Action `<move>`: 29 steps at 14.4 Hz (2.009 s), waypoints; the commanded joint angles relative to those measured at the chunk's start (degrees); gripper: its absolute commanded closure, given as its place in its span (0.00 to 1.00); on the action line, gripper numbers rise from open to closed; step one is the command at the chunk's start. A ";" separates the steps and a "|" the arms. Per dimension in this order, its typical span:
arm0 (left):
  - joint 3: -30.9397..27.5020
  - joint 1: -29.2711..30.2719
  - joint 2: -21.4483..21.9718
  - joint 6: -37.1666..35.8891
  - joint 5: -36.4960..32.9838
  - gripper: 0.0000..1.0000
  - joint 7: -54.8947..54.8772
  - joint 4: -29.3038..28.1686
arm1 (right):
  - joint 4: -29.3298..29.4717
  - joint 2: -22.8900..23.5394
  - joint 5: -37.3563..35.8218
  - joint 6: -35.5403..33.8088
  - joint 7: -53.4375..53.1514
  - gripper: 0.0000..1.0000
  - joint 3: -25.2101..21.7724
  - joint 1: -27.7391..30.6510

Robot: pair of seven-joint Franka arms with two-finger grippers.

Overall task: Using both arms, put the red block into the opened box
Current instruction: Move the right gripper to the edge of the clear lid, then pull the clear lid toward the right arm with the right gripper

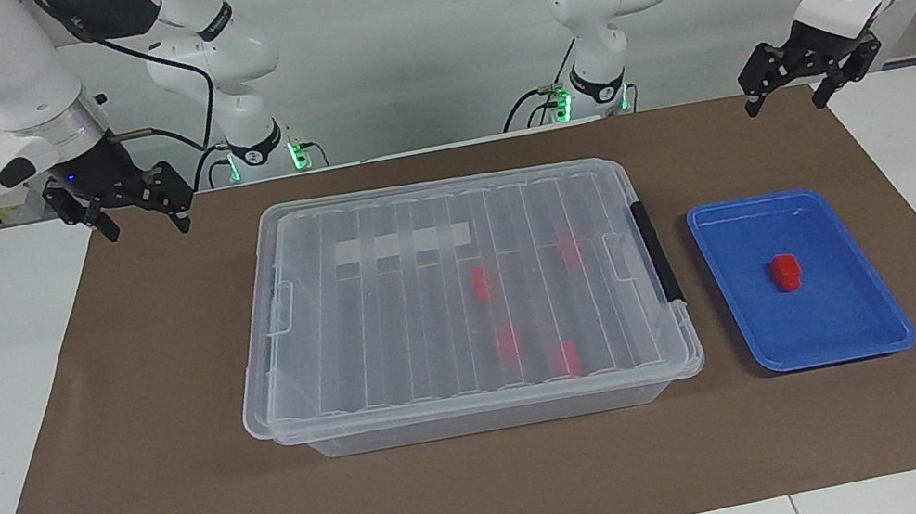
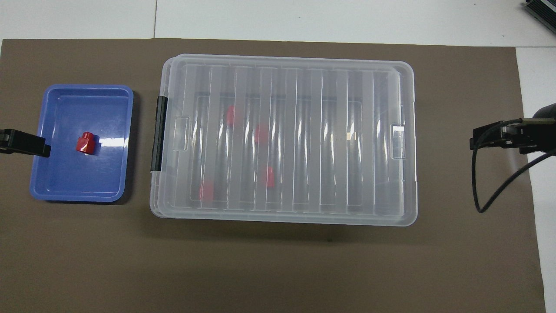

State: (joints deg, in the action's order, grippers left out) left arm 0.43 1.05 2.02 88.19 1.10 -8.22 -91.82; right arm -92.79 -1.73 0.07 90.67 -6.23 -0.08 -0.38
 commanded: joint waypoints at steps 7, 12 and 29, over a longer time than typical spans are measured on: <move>-0.34 -0.08 0.88 -0.39 0.13 0.00 0.49 -0.73 | -1.95 -1.43 0.98 0.12 -1.76 0.00 0.08 0.73; -0.34 -0.08 0.88 -0.39 0.13 0.00 0.49 -0.73 | -13.00 -5.30 1.07 10.02 -2.03 0.00 0.08 0.29; -0.34 -0.08 0.88 -0.30 0.13 0.00 0.40 -0.73 | -29.99 -5.13 0.46 27.90 0.76 0.00 0.25 -3.76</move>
State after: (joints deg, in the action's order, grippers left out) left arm 0.43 1.05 2.02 88.19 1.10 -8.22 -91.82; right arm -121.04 -5.51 0.56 117.39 -7.98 0.10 -5.50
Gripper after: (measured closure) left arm 0.000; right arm 0.000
